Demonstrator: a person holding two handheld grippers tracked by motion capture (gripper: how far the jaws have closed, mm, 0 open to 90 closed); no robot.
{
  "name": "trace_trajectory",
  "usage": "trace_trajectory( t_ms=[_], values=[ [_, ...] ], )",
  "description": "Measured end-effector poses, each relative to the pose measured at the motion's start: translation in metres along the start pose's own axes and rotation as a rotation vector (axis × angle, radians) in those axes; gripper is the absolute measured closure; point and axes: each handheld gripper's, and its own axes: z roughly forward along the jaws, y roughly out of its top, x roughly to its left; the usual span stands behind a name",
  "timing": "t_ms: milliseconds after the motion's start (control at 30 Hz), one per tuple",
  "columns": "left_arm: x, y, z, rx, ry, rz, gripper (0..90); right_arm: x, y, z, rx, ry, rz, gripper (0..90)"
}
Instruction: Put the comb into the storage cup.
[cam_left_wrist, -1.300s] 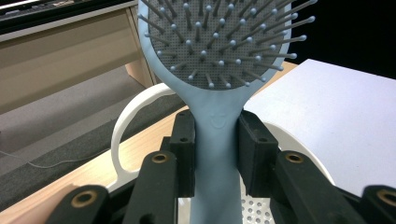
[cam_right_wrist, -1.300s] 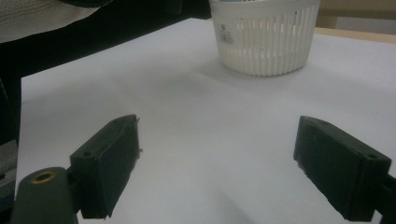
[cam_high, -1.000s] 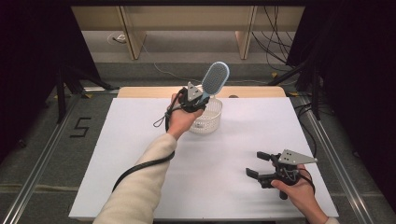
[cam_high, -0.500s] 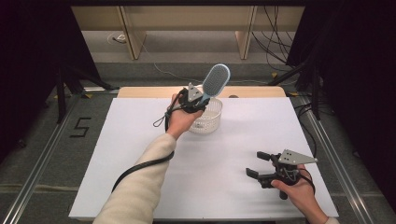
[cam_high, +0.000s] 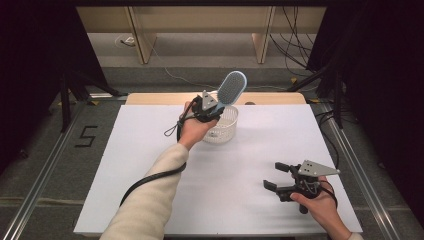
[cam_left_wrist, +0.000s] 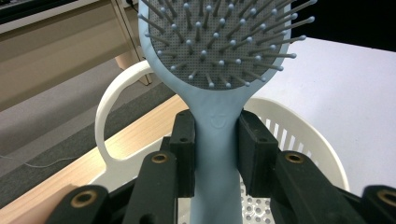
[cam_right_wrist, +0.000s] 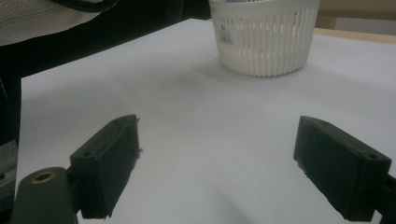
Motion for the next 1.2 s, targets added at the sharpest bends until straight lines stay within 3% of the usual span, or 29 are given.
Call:
trace_trajectory(
  t_ms=[1200],
  values=[
    [0.0024, -0.0076, 0.0067, 0.027, -0.012, 0.006, 69.2, -0.0003, -0.0003, 0.0001, 0.001, 0.001, 0.000, 15.3]
  ],
)
